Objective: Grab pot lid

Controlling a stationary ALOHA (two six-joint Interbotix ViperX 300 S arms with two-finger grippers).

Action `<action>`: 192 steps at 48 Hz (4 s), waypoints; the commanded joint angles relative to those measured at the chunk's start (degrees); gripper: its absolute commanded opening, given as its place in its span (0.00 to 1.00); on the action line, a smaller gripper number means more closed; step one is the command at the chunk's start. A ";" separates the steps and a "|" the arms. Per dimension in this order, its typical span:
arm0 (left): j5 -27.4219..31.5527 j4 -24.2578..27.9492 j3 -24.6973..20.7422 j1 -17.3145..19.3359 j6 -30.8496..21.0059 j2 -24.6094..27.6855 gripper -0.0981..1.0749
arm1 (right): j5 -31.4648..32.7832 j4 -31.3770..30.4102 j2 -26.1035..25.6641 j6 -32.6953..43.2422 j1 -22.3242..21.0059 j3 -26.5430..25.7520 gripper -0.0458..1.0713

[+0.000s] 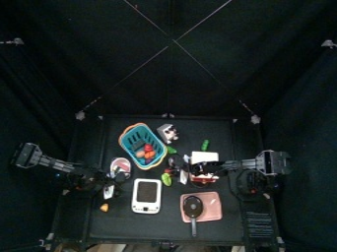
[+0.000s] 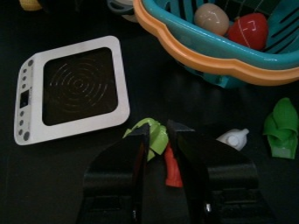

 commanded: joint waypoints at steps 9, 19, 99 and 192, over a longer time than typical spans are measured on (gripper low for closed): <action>-2.64 3.87 -3.87 0.79 0.35 -0.35 0.82 | 3.78 2.20 -2.90 0.09 1.67 -1.58 0.63; -9.05 11.95 -7.29 2.46 0.35 -2.46 0.82 | 17.49 11.43 -9.58 0.09 6.33 -2.11 0.63; -28.83 28.39 -2.72 13.10 0.26 -8.44 0.82 | 55.37 43.07 0.62 25.58 29.27 -12.39 0.78; -28.83 28.39 -1.49 13.27 0.35 -8.44 0.82 | 55.55 42.36 4.57 24.96 31.46 -13.45 0.63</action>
